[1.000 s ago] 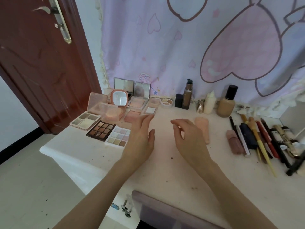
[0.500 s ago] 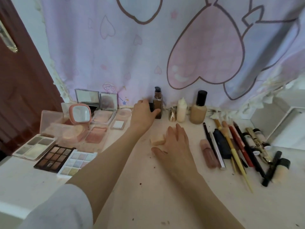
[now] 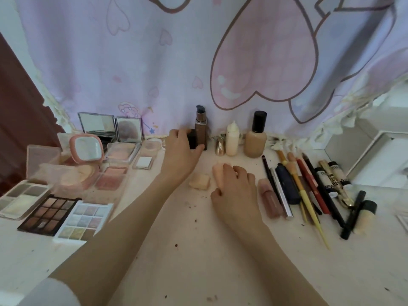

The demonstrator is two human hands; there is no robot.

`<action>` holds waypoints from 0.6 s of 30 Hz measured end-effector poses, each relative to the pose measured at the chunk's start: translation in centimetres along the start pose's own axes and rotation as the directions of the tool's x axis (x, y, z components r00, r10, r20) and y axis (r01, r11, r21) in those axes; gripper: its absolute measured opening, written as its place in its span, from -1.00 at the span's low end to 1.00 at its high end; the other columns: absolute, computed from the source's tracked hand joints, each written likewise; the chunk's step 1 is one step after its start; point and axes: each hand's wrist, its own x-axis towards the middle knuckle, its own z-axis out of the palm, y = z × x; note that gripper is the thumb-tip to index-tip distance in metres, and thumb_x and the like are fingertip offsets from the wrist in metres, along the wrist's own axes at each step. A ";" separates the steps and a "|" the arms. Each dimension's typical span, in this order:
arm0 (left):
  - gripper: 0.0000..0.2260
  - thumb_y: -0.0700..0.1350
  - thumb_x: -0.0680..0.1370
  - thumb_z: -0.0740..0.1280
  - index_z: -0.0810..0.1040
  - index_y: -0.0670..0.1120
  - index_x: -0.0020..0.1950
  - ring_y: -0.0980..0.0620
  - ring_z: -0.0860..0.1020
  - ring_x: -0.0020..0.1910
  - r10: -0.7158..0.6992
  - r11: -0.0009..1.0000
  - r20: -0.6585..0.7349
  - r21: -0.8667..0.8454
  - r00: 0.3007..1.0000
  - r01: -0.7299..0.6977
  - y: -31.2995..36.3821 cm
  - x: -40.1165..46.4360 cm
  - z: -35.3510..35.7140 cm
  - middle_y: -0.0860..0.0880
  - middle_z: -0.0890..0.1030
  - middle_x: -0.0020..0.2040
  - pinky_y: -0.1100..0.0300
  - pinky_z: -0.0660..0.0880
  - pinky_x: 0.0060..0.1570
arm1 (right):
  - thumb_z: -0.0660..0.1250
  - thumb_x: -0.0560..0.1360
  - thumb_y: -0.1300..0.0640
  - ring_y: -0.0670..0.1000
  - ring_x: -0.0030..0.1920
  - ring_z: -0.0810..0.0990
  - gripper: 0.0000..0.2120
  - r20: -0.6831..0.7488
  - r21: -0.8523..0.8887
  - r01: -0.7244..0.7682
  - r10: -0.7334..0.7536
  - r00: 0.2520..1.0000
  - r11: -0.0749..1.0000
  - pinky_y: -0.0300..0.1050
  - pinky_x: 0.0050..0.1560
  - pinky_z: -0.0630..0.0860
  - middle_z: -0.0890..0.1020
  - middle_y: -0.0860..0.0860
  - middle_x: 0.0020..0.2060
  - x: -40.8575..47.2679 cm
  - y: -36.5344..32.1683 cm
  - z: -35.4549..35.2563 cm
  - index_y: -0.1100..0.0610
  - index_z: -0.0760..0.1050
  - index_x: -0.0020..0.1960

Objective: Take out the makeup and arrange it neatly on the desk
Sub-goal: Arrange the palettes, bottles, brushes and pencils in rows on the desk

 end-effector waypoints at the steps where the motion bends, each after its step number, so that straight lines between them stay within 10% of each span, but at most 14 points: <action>1: -0.59 -0.05 0.49 0.35 0.38 -0.15 0.29 -0.08 0.39 0.17 0.002 1.000 0.001 0.007 1.000 -0.002 -0.1 -0.8 -0.4 -0.14 0.42 0.19 0.28 0.25 0.05 | 0.18 0.49 0.14 0.07 0.19 0.28 -0.52 -0.005 -0.003 -0.008 0.008 1.000 1.000 -0.14 0.12 0.23 0.33 0.06 0.27 0.1 0.0 0.0 0.09 0.19 0.39; 8: -0.35 0.18 0.40 0.40 0.25 -0.08 0.36 -0.06 0.43 0.17 -0.106 0.993 0.319 0.083 0.942 0.084 0.3 -6.1 -1.3 -0.08 0.40 0.19 0.14 0.37 0.10 | 0.18 0.54 0.07 0.07 0.20 0.35 -0.63 -0.045 -0.030 -0.028 0.027 0.999 0.999 -0.13 0.11 0.28 0.43 0.05 0.24 0.2 0.2 0.0 0.10 0.27 0.32; 18: -0.62 0.00 0.55 0.28 0.37 -0.11 0.32 -0.05 0.35 0.19 -0.059 0.987 0.193 0.156 0.979 0.029 -1.5 -5.1 -1.1 -0.08 0.45 0.21 0.19 0.28 0.11 | 0.19 0.56 0.08 0.07 0.26 0.32 -0.59 -0.056 0.009 -0.033 0.034 0.998 0.999 -0.09 0.11 0.26 0.42 0.01 0.32 0.3 0.7 0.0 0.09 0.26 0.39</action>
